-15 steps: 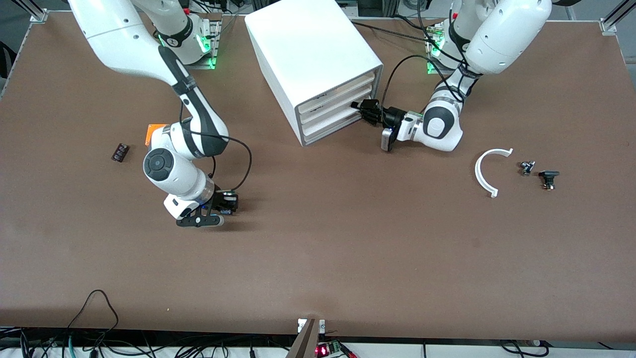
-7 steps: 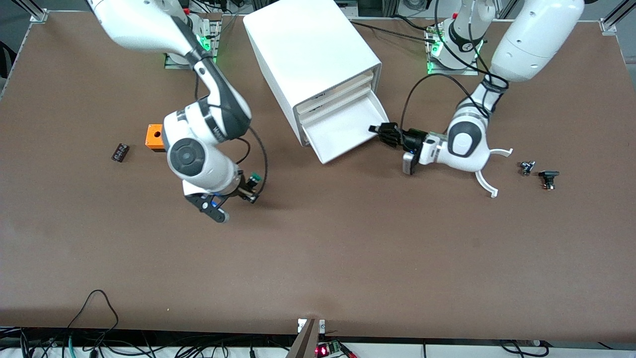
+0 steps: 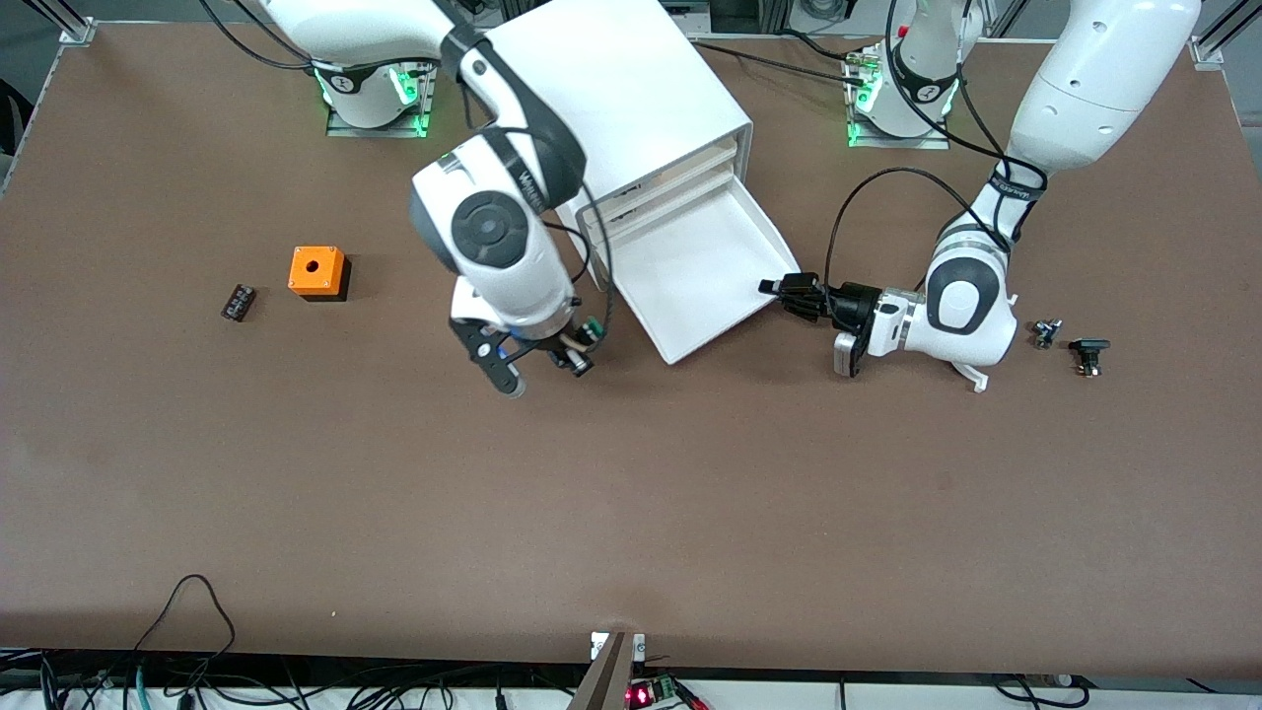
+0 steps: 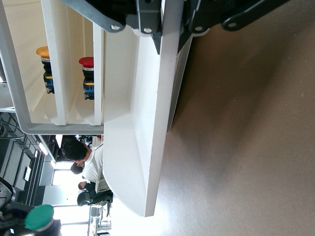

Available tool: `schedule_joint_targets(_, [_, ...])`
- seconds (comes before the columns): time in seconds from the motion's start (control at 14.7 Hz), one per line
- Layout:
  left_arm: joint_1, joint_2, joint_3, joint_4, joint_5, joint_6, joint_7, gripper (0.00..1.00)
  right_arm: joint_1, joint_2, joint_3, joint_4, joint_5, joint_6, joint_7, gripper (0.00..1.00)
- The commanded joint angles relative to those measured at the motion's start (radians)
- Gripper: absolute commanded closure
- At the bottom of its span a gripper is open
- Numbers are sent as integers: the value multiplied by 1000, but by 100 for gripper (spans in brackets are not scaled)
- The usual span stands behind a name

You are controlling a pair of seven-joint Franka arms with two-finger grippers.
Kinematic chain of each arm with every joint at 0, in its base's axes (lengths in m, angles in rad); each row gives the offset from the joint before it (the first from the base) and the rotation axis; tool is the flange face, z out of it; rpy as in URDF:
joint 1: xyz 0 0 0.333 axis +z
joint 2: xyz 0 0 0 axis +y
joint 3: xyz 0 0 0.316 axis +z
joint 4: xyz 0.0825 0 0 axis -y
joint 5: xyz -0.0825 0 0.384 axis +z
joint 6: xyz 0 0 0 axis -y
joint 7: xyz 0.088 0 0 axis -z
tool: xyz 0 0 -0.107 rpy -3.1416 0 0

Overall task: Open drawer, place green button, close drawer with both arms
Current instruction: 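Carry the button into the open drawer with the right gripper while the left gripper withdraws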

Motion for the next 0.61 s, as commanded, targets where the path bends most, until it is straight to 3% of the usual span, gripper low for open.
schedule_joint_targets(0.0, [26,4,3,40,70,-2,-20,1,83,55,-12,111,-59,-17,157,100])
schedule_joint_targets(0.34, [42,-23,3,43,115,-5,-58,0,172,103,-12,170,-84,26,303,100])
schedule_joint_targets(0.54, [42,-62,5,75,211,-5,-109,0,219,129,-12,170,-85,64,375,100])
